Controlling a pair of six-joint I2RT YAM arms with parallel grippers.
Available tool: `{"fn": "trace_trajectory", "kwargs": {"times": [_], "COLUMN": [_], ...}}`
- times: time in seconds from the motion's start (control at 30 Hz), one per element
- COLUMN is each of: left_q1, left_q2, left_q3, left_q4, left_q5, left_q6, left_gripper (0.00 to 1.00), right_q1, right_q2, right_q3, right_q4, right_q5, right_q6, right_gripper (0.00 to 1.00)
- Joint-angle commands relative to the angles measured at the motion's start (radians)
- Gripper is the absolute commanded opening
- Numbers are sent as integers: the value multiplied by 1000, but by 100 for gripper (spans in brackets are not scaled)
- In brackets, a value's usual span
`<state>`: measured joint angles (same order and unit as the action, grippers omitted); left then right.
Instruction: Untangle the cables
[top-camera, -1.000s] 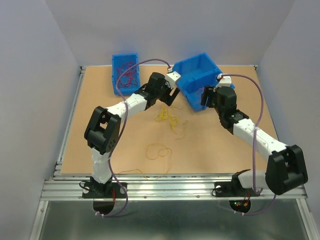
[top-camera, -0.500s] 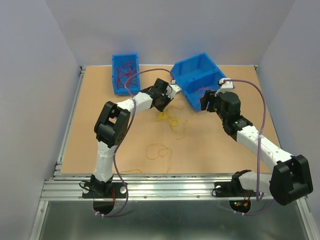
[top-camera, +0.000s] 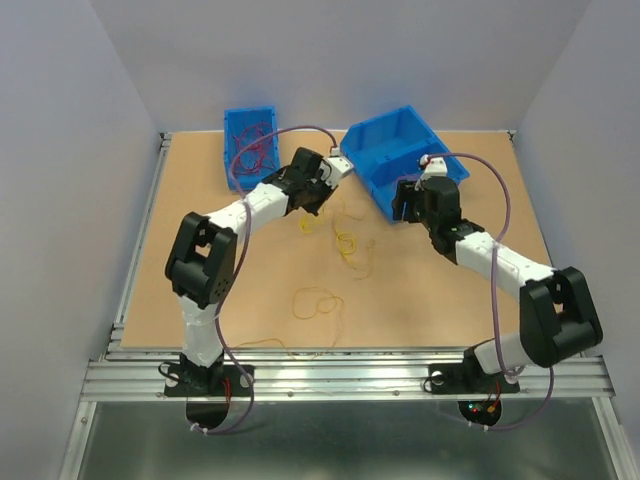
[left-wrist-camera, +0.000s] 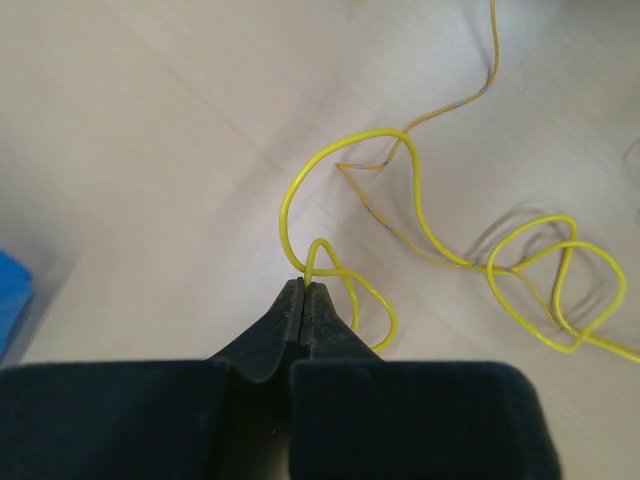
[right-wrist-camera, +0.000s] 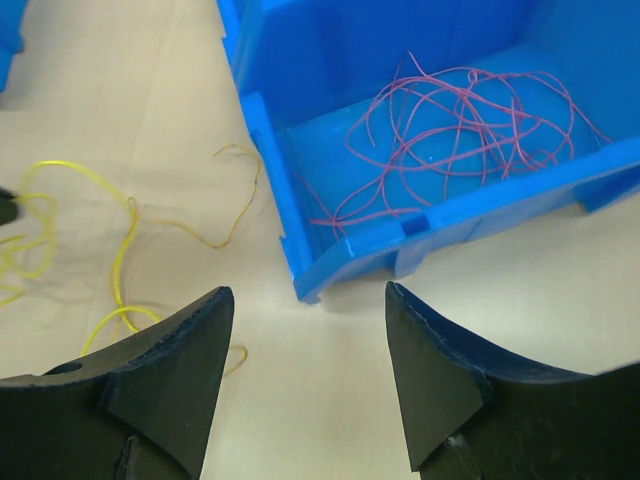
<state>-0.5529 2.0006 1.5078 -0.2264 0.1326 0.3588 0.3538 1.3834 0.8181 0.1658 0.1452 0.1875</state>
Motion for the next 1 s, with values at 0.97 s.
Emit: {"fn": "trace_trajectory", "kwargs": {"times": [0.97], "left_q1": [22], "left_q2": [-651], "left_q3": [-468], "left_q4": [607], "left_q5": [-93], "left_q6": [-84], "left_gripper": [0], "right_q1": [-1], "right_q2": [218], "right_q3": [310], "right_q4": [-402], "right_q5": [180], "right_q6": [-34], "right_gripper": [59]}}
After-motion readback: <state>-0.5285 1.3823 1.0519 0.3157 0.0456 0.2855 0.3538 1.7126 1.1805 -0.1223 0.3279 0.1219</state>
